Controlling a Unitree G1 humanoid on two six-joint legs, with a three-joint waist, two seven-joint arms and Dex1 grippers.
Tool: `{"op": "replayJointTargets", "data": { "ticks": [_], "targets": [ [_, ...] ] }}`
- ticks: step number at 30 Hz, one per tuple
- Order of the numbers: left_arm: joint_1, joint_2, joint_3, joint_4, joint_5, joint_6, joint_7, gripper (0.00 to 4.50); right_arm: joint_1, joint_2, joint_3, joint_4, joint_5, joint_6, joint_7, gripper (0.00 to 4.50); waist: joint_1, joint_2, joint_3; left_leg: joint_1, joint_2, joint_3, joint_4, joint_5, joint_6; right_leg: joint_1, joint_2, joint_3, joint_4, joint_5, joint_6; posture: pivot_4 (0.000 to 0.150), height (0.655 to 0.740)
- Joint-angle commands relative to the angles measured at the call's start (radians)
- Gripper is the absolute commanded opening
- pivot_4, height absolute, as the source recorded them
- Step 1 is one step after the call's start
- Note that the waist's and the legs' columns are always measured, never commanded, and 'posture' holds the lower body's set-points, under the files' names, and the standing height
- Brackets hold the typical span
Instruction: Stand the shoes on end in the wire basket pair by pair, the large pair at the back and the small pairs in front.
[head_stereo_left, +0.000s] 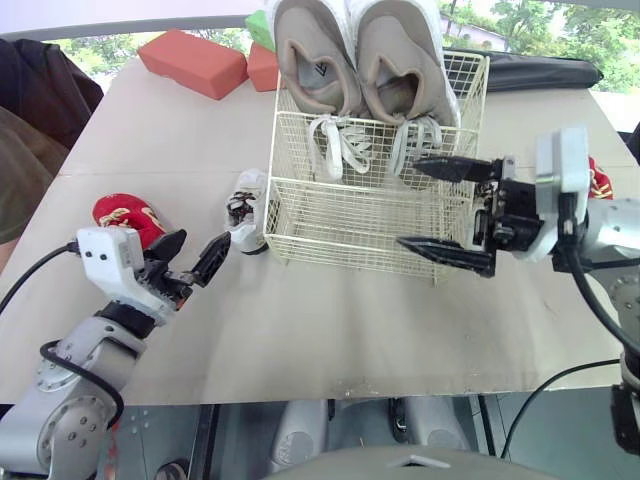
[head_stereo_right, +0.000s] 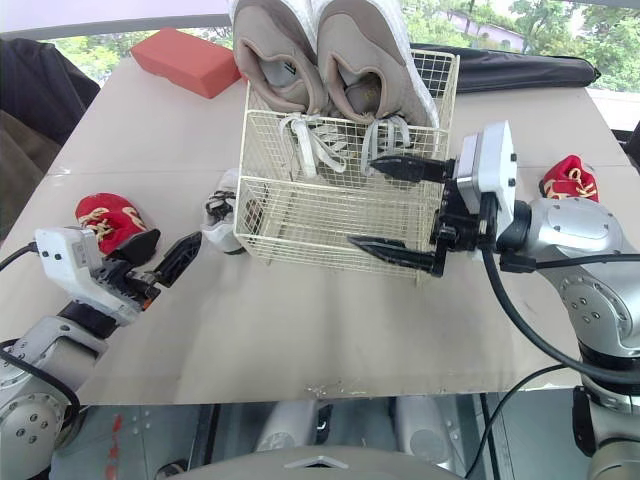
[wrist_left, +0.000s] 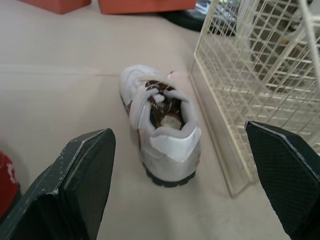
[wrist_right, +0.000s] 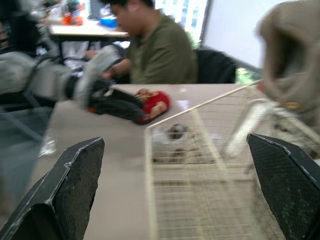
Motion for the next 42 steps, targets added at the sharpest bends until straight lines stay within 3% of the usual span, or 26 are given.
{"op": "replayJointTargets", "data": {
  "ticks": [1,6,7,9,15,17,22,28,34,38,42],
  "targets": [
    [-0.038,0.001,-0.032,0.008,0.046,0.022,0.027,4.50,0.009,-0.020,-0.011,-0.043,0.023,-0.006,0.011,4.43,0.000,0.000,0.000,0.000,0.000,0.000,0.000,0.000,0.000,0.000,0.000,0.000,0.000,0.000,0.000,0.150,0.7400],
    [-0.161,-0.032,-0.178,0.147,0.211,0.034,0.081,4.50,0.020,-0.037,0.009,-0.063,0.023,-0.004,0.014,4.43,0.001,0.000,0.000,0.000,-0.001,0.000,0.000,0.000,0.000,0.000,0.000,0.000,0.001,0.000,0.000,0.150,0.7400],
    [-0.187,-0.047,-0.199,0.178,0.234,0.024,0.082,4.24,0.020,-0.040,0.010,-0.068,0.030,-0.003,0.017,4.50,0.001,0.000,0.000,0.000,-0.002,0.000,0.000,0.000,0.000,0.000,0.000,0.000,0.001,0.000,0.000,0.150,0.7400],
    [-0.224,-0.070,-0.226,0.211,0.255,0.007,0.054,3.67,0.020,-0.051,0.011,-0.076,0.042,0.003,0.027,4.50,0.001,-0.001,0.000,0.000,-0.002,0.000,0.000,0.000,0.000,0.000,0.000,0.000,0.001,0.000,0.000,0.150,0.7400],
    [-0.240,-0.101,-0.233,0.233,0.283,-0.016,-0.007,0.76,0.040,-0.111,0.019,-0.091,0.035,-0.005,0.090,4.50,0.001,-0.001,-0.001,0.000,-0.001,-0.001,0.000,0.000,0.000,0.000,0.000,-0.001,0.001,0.000,0.000,0.150,0.7400],
    [-0.226,-0.120,-0.202,0.223,0.288,-0.058,-0.017,0.16,0.046,-0.114,0.030,-0.083,0.005,-0.021,0.095,4.50,0.001,-0.002,-0.001,0.000,-0.001,0.000,0.000,0.000,0.000,0.000,0.000,0.000,0.001,0.000,0.000,0.150,0.7400],
    [-0.247,-0.210,-0.047,0.157,0.305,-0.265,0.040,0.15,0.034,-0.074,0.007,-0.074,0.045,-0.024,0.050,4.50,0.000,-0.003,-0.001,0.000,0.000,0.000,0.001,0.000,0.000,0.000,-0.001,0.000,0.001,0.000,0.000,0.150,0.7400],
    [-0.387,-0.145,0.023,0.086,0.421,-0.446,0.037,0.15,-0.063,-0.006,-0.027,0.006,0.095,-0.033,0.003,4.50,0.004,-0.006,-0.001,-0.001,-0.001,-0.001,0.002,0.000,-0.001,0.000,-0.001,-0.001,0.001,0.001,0.000,0.150,0.7400],
    [-0.526,0.051,-0.039,0.014,0.243,-0.478,-0.299,0.15,-0.296,0.028,-0.195,0.172,0.191,-0.055,-0.148,4.50,0.003,-0.007,0.000,-0.003,-0.002,0.002,0.006,0.000,-0.001,0.001,-0.002,-0.002,0.001,0.001,0.002,0.150,0.7400],
    [-0.594,0.161,-0.116,0.020,0.151,-0.450,-0.522,0.15,-0.391,-0.130,-0.251,0.227,0.232,0.044,-0.143,4.50,0.001,-0.004,0.001,-0.003,-0.002,0.004,0.005,0.000,0.000,0.001,-0.001,-0.002,0.000,0.001,0.002,0.150,0.7400],
    [-0.642,0.242,-0.225,0.080,0.153,-0.452,-0.753,0.15,-0.473,-0.290,-0.206,0.298,0.288,0.189,-0.067,4.50,-0.004,-0.002,0.002,-0.002,-0.001,0.005,0.004,0.000,0.000,0.000,0.000,-0.001,0.000,0.001,0.002,0.150,0.7400]
  ]
}}
